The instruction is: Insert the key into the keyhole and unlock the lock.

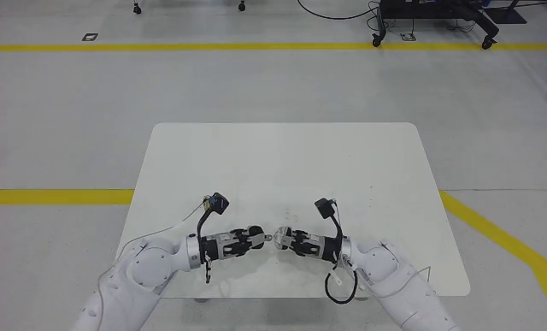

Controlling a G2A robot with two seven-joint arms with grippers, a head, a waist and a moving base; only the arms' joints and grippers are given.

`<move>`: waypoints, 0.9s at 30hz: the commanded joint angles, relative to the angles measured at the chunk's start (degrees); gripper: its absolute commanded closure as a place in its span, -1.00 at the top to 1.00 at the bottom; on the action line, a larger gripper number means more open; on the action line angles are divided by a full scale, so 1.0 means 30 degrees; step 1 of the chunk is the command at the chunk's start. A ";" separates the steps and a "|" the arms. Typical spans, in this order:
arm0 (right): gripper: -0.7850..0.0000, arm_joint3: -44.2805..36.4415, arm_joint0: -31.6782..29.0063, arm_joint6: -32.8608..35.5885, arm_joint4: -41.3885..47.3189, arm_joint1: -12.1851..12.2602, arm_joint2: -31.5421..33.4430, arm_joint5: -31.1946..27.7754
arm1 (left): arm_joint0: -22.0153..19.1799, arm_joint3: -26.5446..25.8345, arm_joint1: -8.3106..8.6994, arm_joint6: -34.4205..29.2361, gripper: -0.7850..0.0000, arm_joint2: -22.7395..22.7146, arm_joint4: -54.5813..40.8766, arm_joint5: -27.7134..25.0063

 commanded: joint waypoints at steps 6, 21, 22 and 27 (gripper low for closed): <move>-0.53 0.0011 0.0119 0.0607 0.0197 -0.0020 -0.0217 0.0209 | 0.0070 -0.0291 0.0066 -0.0556 -1.00 0.0048 0.0436 -0.0046; -1.00 0.0143 0.0391 0.1443 0.0814 -0.0136 -0.0730 0.0354 | -0.0203 -0.0112 -0.0041 -0.0392 -1.00 0.0507 0.0672 0.0457; -1.00 0.0154 0.0398 0.1450 0.0837 -0.0136 -0.0726 0.0330 | -0.0220 -0.0105 -0.0046 -0.0384 -1.00 0.0523 0.0669 0.0470; -1.00 0.0197 0.0393 0.1386 0.0882 -0.0113 -0.0605 0.0148 | -0.0268 -0.0034 -0.0023 -0.0371 1.00 0.0364 0.0507 0.0466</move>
